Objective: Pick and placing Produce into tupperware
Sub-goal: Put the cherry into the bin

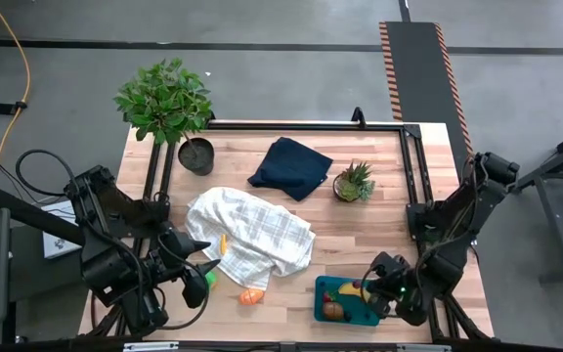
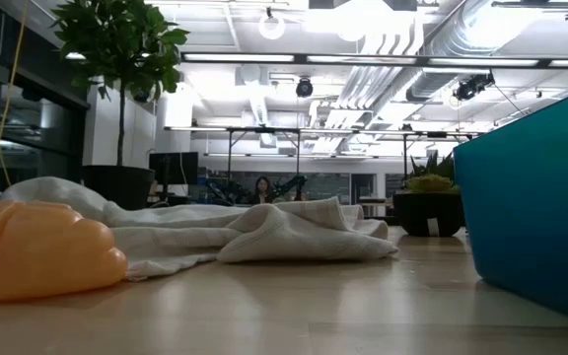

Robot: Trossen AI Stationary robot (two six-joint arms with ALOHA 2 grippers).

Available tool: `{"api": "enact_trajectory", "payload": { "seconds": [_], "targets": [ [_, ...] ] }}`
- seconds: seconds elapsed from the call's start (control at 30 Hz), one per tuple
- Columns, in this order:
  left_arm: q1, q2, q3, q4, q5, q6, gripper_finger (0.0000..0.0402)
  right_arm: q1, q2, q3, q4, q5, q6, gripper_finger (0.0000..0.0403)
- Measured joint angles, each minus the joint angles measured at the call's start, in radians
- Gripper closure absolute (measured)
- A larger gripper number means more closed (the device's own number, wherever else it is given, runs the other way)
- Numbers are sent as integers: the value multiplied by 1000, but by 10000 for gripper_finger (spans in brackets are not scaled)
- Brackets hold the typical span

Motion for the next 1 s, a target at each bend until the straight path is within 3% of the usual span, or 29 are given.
{"api": "enact_trajectory", "payload": {
  "seconds": [0.33,0.53,0.7,1.0],
  "targets": [
    [0,0,0,0,-1,-10,186,11,-103,0,-186,-18,33,403],
    [0,0,0,4,-1,-11,186,11,-206,0,-257,38,33,403],
    [0,0,0,6,-1,-11,186,11,-218,-2,-252,84,33,403],
    [0,-1,0,6,-1,-10,186,10,-224,-218,225,70,4,403]
  ]
}}
